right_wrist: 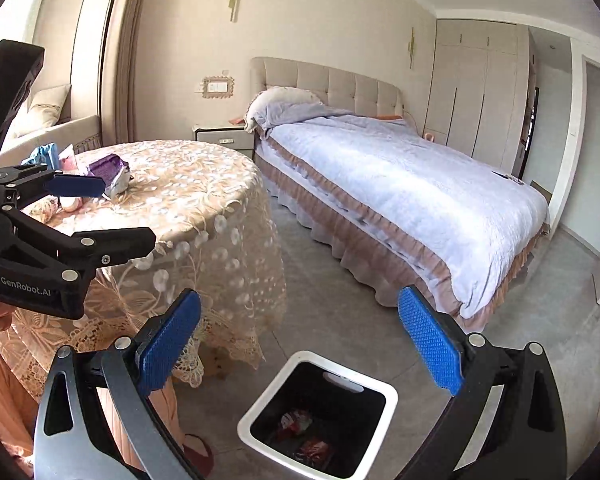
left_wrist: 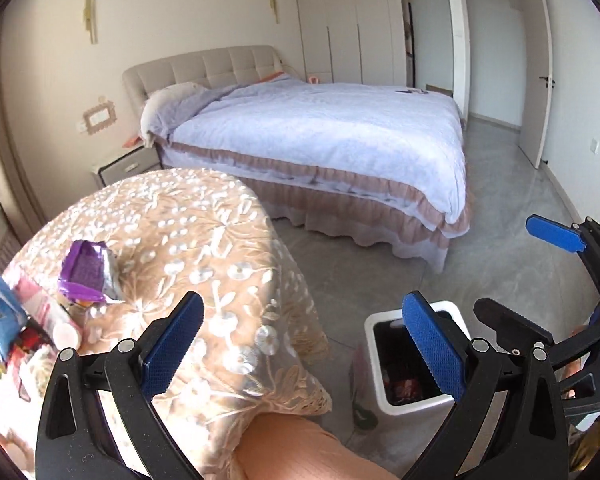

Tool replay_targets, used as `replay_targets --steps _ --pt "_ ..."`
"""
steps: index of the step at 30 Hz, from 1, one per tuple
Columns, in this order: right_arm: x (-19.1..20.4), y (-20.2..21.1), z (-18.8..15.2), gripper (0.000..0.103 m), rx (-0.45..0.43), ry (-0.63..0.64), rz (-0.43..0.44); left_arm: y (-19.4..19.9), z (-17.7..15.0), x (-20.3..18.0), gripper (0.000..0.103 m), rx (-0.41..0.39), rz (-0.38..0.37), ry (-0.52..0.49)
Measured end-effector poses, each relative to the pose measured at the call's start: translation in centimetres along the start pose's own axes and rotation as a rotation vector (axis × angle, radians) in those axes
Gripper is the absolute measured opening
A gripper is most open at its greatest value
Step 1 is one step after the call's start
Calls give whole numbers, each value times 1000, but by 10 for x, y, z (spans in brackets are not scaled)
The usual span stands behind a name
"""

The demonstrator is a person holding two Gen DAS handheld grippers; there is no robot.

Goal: Collect trash
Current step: 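Return to the table and grasp the orange cup with the left tool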

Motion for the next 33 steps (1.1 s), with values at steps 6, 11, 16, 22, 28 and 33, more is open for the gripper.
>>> replay_targets --steps 6,11,16,22,28,33 --pt "59 -7 37 98 -62 -8 126 38 -19 82 98 -10 146 193" --pt "125 -14 65 98 -100 0 265 77 -45 157 98 -8 310 317" --pt "191 -25 85 98 -104 32 373 114 -82 230 98 2 457 483" --pt "266 -36 93 98 -80 101 475 151 -136 298 98 33 628 672" --pt "337 -55 110 98 -60 186 562 159 -179 329 98 96 671 835" --pt "385 -90 127 98 6 213 532 141 -201 341 98 158 634 920"
Point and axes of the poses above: each gripper's, at about its wrist camera, not at the fingertips, and y roughly against the way its jaws point, x to its left, z to its top, the point moved 9 cm from there along -y, roughly the way its jaws point, and after that the axes turned 2 degrees about -x, right-handed, at the moved point
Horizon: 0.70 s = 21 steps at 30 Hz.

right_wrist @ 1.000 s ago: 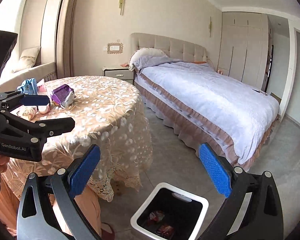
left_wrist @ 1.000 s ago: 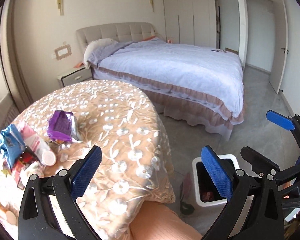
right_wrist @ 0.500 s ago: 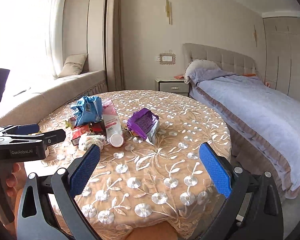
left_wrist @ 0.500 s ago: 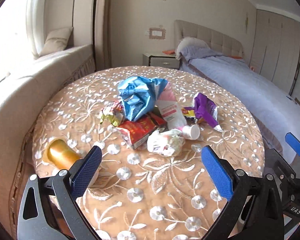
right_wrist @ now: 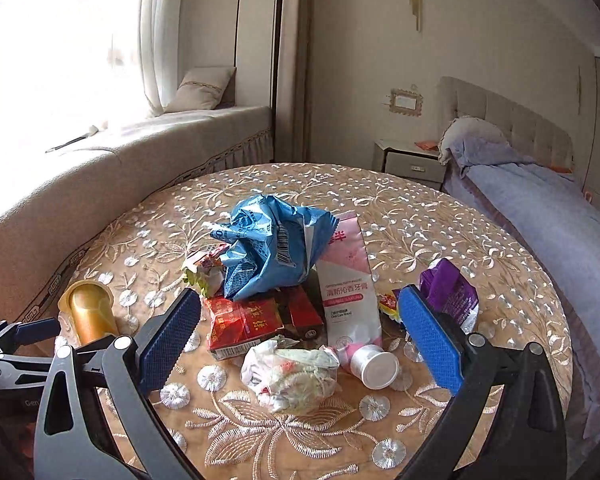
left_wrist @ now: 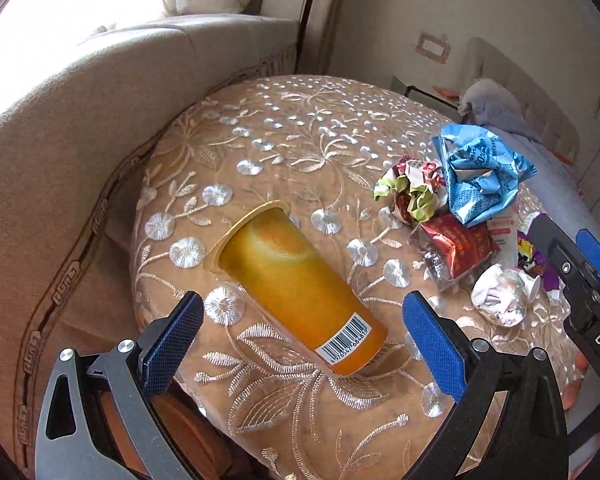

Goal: Collect trash
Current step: 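Return to the table and grasp the orange cup with the left tool, then grasp the blue crumpled wrapper with the right tool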

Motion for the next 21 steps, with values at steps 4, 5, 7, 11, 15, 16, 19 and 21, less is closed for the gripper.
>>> replay_targets --steps 4,5,7,11,15,16,19,21 --pt "8 -39 11 98 63 -53 35 -17 -1 3 98 21 10 12" --pt "9 -47 12 98 75 -61 36 -19 -1 5 98 22 22 13" --pt "10 -59 13 98 92 -75 34 -21 2 6 98 8 19 10" --pt "14 -73 6 54 133 -100 76 -24 5 3 85 -26 34 -50" --pt "9 -66 6 52 94 -120 103 -20 9 -2 72 -50 -9 -62" --pt "9 -60 7 52 76 -122 109 -20 10 -4 42 -45 -40 -54" --pt "6 -36 14 52 21 -110 106 -23 10 -5 41 -45 -41 -73" --pt "7 -19 19 52 -14 -104 112 -21 9 -7 41 -55 -40 -79"
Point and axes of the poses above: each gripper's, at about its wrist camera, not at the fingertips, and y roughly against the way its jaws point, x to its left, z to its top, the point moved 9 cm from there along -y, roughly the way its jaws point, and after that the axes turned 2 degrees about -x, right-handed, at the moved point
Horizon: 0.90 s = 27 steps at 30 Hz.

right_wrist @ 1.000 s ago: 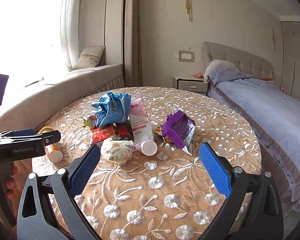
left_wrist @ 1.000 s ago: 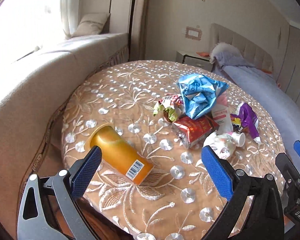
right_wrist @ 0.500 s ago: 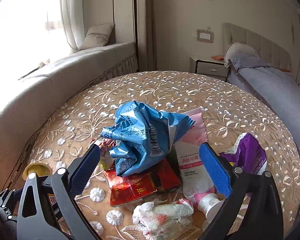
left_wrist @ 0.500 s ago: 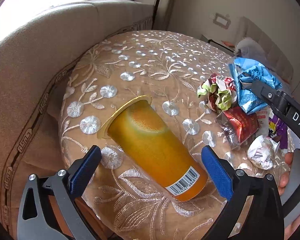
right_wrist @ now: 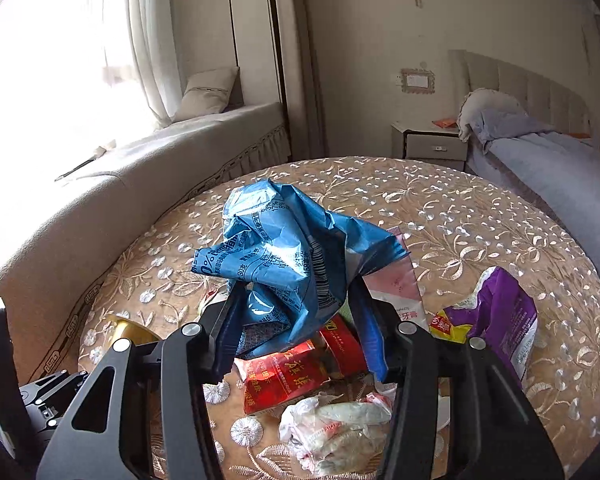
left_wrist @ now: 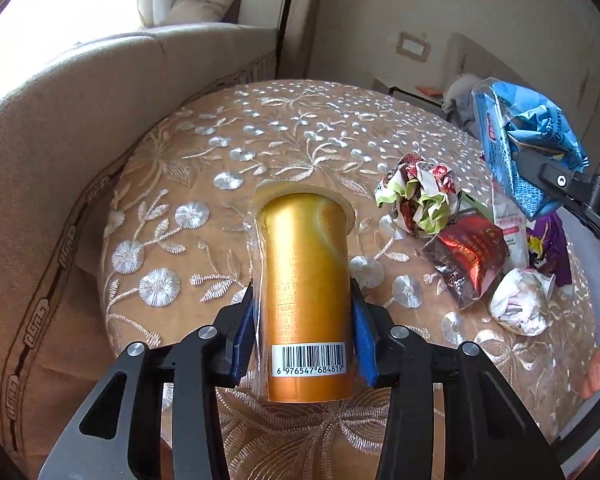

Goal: Collect trash
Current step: 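Grasp the blue crumpled wrapper with the right tool, then carry the cup and wrapper over the bin and open both tools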

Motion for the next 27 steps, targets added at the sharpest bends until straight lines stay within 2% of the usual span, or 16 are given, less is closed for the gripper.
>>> replay_targets --steps 5,9,13,19,27 --pt "-3 51 7 53 -86 29 -9 15 6 -5 41 -38 -8 -4" --pt "-20 92 9 54 -149 39 -62 37 15 -15 41 -93 -16 -30" --pt "-44 127 0 54 -171 24 -119 59 20 -38 41 -145 -35 -87" --pt "-86 174 -26 54 -183 -8 -224 91 17 -94 41 -216 -106 -203" --pt "-135 223 -72 54 -160 -41 -359 116 -17 -192 41 -238 -255 -406"
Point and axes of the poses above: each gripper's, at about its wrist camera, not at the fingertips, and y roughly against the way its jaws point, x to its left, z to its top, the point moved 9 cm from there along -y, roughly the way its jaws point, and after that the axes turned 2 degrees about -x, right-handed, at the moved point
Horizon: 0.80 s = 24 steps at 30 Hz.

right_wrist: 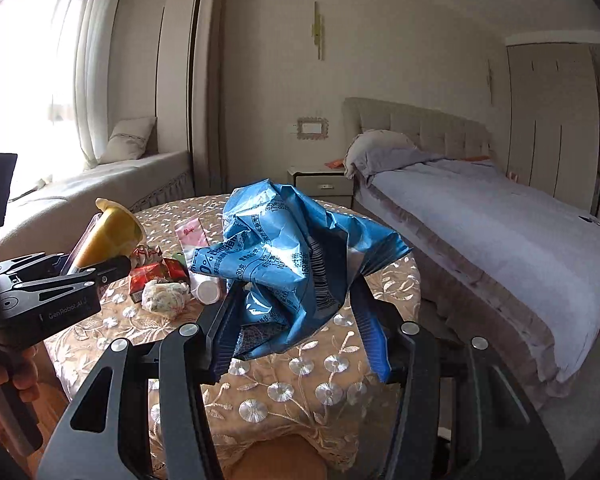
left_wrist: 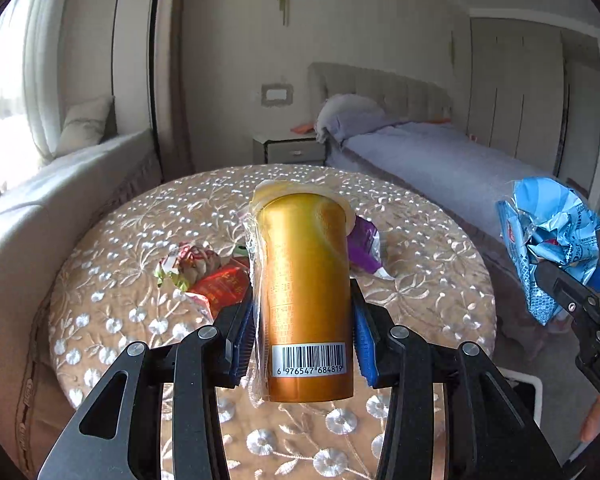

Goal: Collect trash
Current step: 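Carry the cup and wrapper over the bin and open both tools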

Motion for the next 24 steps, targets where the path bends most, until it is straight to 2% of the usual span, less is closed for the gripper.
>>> replay_targets --steps 7,15,24 --pt "-55 26 -24 54 18 -51 -111 -5 -8 -87 41 21 -150 -120" --pt "-113 51 -52 54 52 -101 -243 -12 -26 -176 41 45 -277 -254" --pt "-169 73 -117 54 178 -150 -385 -29 -69 -262 42 115 -417 -437"
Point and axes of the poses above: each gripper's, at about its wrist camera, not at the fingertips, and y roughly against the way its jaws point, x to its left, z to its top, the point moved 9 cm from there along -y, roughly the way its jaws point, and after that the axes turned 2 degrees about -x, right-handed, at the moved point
